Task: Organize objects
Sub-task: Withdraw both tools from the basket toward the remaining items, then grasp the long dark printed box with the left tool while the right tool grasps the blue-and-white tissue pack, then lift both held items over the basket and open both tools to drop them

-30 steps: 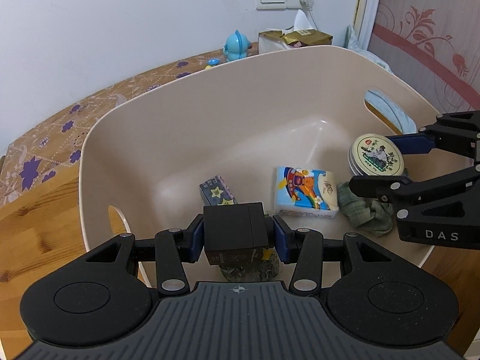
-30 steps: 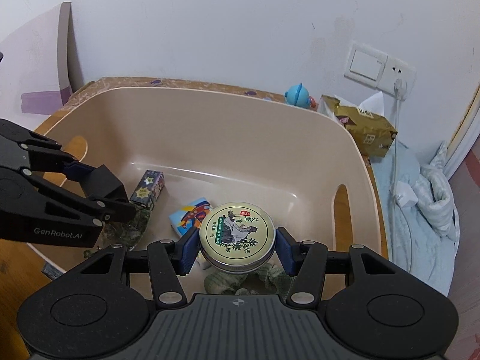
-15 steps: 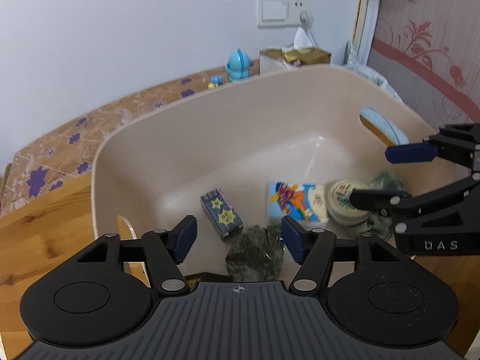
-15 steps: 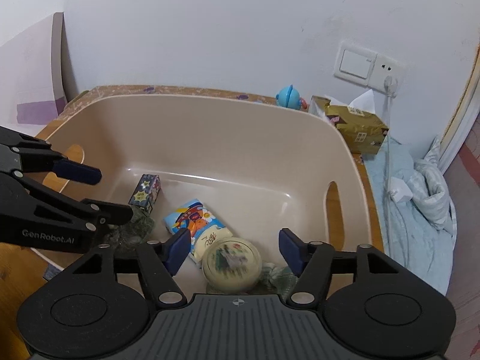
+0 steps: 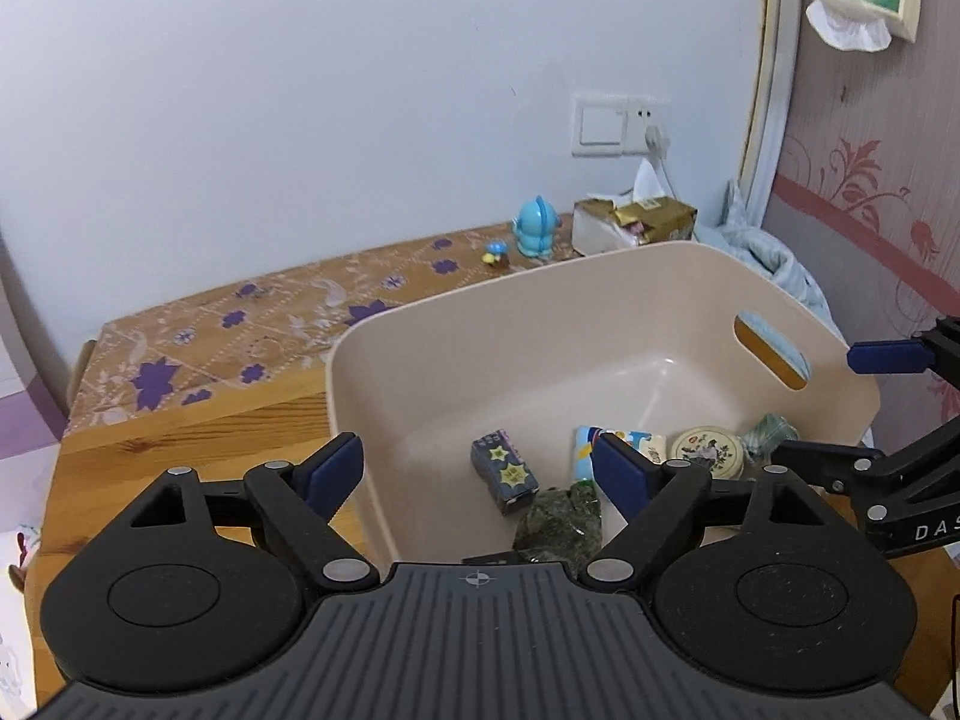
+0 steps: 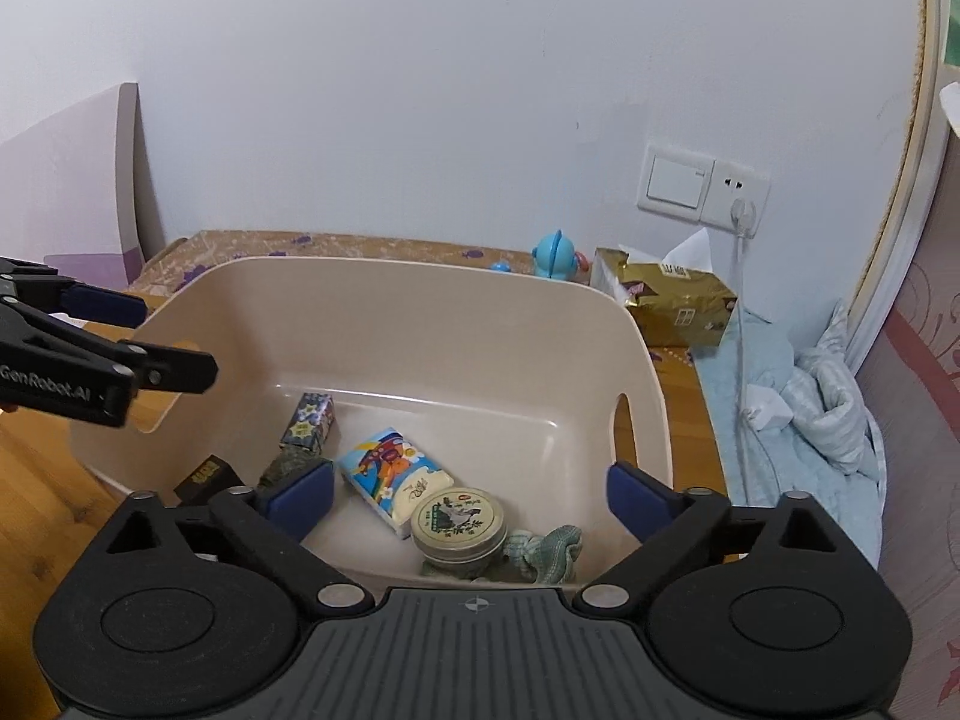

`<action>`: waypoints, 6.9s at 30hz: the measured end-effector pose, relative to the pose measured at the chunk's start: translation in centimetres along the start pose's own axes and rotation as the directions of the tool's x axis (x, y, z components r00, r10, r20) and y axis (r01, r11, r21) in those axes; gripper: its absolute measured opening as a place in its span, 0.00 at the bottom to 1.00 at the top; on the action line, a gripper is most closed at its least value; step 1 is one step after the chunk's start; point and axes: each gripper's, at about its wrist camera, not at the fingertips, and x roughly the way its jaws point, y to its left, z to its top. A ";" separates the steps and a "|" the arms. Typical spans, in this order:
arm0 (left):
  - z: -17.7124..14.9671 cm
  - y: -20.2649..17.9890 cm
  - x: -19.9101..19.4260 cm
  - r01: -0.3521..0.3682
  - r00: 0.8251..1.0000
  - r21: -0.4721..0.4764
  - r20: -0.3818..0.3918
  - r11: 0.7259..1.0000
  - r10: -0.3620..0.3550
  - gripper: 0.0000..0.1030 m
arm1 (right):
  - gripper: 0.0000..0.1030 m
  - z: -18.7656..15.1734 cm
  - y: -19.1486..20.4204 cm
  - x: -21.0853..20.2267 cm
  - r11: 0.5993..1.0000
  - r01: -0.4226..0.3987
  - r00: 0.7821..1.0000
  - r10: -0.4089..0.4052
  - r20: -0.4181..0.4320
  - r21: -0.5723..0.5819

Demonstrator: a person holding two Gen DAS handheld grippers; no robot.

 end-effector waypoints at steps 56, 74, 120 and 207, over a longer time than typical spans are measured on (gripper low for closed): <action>-13.7 2.3 -1.1 0.148 0.988 0.147 -0.061 0.978 -0.141 0.85 | 1.00 -11.2 4.7 -1.5 0.989 -0.085 0.988 0.100 -0.122 0.123; -12.8 2.7 3.2 0.248 0.966 0.143 -0.111 0.958 -0.233 0.85 | 1.00 -12.2 5.8 0.5 0.995 -0.063 0.981 0.076 -0.179 0.078; -13.5 -3.2 0.9 0.239 0.969 0.187 -0.115 0.953 -0.220 0.51 | 0.67 -13.5 4.6 -1.8 0.999 -0.054 0.988 0.054 -0.145 0.003; -7.7 -0.3 -10.3 0.246 0.936 0.157 0.220 0.957 -0.276 0.23 | 0.42 -6.1 0.6 -10.0 0.996 0.022 0.982 -0.037 0.183 0.083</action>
